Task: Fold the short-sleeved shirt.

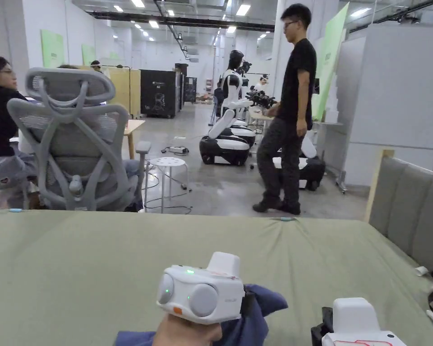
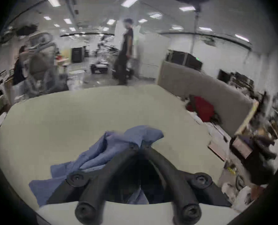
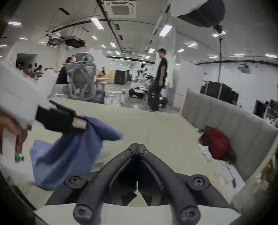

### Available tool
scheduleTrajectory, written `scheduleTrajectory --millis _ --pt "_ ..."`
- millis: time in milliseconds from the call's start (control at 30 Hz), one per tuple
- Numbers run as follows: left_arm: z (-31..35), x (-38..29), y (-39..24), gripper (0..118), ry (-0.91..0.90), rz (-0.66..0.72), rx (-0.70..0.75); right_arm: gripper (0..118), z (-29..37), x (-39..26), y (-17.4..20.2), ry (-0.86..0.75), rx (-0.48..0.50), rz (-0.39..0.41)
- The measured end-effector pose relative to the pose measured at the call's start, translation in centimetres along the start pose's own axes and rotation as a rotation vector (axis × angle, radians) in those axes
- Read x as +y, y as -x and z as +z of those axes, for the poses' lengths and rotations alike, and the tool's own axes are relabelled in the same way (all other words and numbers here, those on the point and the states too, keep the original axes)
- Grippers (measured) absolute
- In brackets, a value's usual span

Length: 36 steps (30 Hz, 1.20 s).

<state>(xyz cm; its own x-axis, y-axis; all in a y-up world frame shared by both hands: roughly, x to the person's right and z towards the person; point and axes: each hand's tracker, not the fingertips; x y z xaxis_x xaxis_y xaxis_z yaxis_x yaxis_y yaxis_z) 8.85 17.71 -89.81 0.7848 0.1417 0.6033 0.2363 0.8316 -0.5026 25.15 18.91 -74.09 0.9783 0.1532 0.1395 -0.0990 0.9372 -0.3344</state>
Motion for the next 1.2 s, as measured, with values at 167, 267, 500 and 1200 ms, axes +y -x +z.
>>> scheduleTrajectory --millis 167,267,500,1200 --pt "-11.0 -6.1 -4.5 0 0.255 0.003 -0.009 0 0.1 -2.2 -4.2 0.038 -0.060 -0.026" --pt "-14.5 -9.7 -4.9 0 0.340 0.022 0.010 0 -0.3 -3.2 -5.2 0.060 -0.069 -0.028" --pt "-10.5 -9.8 -3.4 98 0.131 -0.003 0.102 0 -0.8 -3.9 -4.8 0.077 -0.038 -0.030" --pt "18.9 -14.2 21.9 0 0.083 0.359 0.533 0 -1.2 -4.8 6.8 0.086 0.179 0.012"
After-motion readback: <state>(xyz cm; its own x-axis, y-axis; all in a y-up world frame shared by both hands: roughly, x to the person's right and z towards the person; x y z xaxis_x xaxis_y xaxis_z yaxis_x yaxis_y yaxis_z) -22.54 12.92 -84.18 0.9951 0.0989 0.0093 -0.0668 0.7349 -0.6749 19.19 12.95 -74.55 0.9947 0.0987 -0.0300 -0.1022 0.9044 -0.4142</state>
